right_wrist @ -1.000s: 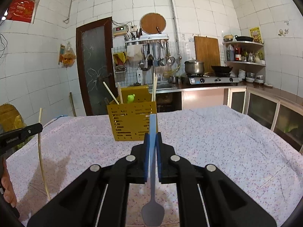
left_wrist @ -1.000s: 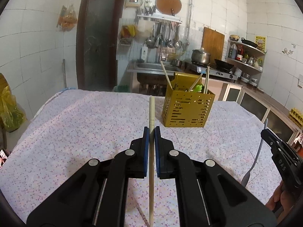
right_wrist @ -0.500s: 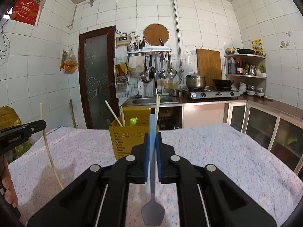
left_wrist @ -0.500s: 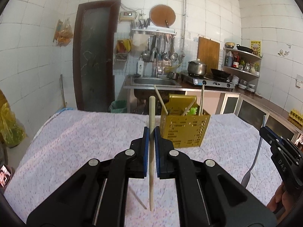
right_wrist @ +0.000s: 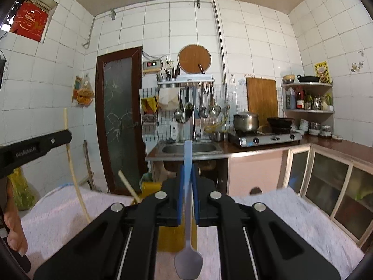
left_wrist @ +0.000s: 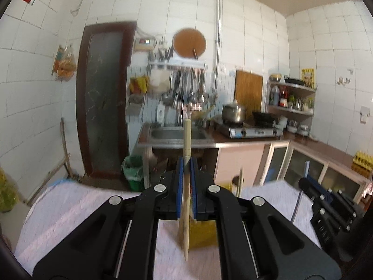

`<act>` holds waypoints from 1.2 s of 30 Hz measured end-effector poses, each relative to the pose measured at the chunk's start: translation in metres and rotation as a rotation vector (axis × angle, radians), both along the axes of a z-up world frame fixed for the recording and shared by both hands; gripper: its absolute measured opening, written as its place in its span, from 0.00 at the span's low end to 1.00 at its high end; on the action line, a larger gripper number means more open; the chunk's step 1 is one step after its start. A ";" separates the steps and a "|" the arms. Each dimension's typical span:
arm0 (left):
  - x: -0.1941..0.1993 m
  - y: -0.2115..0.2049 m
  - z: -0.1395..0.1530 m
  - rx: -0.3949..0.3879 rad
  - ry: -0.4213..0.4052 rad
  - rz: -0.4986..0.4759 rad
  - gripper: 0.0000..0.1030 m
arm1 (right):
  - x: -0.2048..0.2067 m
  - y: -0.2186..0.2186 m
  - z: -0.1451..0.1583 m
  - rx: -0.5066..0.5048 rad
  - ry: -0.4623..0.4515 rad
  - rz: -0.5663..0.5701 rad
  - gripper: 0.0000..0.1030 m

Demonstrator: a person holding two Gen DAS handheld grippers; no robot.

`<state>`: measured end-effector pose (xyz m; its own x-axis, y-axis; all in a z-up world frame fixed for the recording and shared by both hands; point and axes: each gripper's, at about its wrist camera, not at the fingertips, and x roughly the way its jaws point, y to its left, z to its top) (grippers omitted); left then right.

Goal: Organize utensils

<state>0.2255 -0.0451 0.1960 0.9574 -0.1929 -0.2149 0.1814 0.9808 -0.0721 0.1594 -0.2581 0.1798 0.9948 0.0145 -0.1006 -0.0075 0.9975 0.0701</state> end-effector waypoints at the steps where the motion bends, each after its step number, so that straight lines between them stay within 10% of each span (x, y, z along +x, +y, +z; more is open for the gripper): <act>1: 0.012 -0.004 0.006 -0.001 -0.015 0.001 0.04 | 0.011 0.000 0.006 -0.001 -0.012 0.001 0.07; 8: 0.084 -0.028 0.011 -0.030 -0.038 -0.003 0.04 | 0.081 -0.001 0.026 0.026 -0.054 0.022 0.07; 16: 0.152 -0.041 -0.051 -0.016 0.044 0.007 0.04 | 0.141 -0.002 -0.015 0.057 -0.016 0.064 0.07; 26: 0.146 -0.025 -0.077 0.007 0.103 0.024 0.07 | 0.150 -0.011 -0.063 0.053 0.149 0.062 0.14; 29: 0.123 -0.013 -0.067 0.012 0.105 0.051 0.48 | 0.132 -0.023 -0.055 0.056 0.159 0.029 0.64; 36: 0.024 0.017 -0.049 0.011 0.077 0.071 0.95 | 0.060 -0.047 -0.036 0.115 0.162 0.000 0.83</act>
